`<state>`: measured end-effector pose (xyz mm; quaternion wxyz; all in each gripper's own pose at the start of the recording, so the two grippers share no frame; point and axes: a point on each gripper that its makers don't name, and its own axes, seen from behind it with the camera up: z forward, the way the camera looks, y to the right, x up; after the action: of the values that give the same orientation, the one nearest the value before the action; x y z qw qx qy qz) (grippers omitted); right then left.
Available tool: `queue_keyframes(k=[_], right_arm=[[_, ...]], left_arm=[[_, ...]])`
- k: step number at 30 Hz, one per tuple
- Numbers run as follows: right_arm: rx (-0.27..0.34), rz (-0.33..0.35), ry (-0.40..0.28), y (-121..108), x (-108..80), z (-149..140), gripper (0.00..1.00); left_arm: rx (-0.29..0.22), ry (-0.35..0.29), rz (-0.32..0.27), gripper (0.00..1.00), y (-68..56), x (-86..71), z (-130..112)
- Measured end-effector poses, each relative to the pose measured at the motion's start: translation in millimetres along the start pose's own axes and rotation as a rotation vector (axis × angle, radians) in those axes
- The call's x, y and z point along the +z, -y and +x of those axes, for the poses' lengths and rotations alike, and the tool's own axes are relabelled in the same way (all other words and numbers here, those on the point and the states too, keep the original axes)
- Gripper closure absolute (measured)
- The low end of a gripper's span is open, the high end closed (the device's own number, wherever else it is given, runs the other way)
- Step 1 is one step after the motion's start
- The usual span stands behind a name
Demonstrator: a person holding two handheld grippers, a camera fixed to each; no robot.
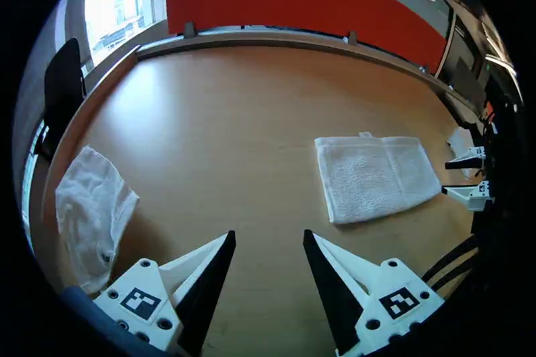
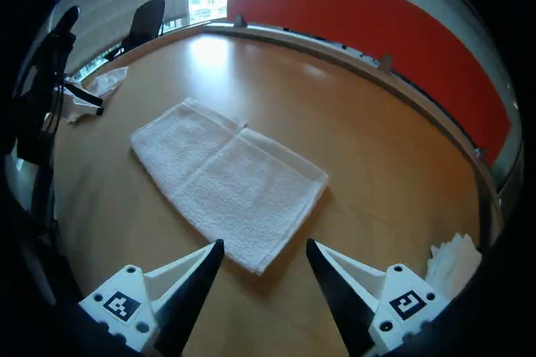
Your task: Fold towel
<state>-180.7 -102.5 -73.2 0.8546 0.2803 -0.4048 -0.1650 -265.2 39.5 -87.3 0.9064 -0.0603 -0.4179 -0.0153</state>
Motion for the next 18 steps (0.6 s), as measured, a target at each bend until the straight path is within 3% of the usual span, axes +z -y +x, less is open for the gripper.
queue_keyframes(k=[13, 18], right_arm=[[-0.015, 0.056, 0.048, 7.7, 3.3, -19.7, 0.24], [-0.015, 0.076, 0.071, 9.9, 3.8, -24.6, 0.45]], left_arm=[[-0.009, 0.011, 0.003, 0.26, 5.3, -3.3, -9.6], [-0.010, 0.012, 0.001, 0.27, 4.9, -3.2, -9.8]])
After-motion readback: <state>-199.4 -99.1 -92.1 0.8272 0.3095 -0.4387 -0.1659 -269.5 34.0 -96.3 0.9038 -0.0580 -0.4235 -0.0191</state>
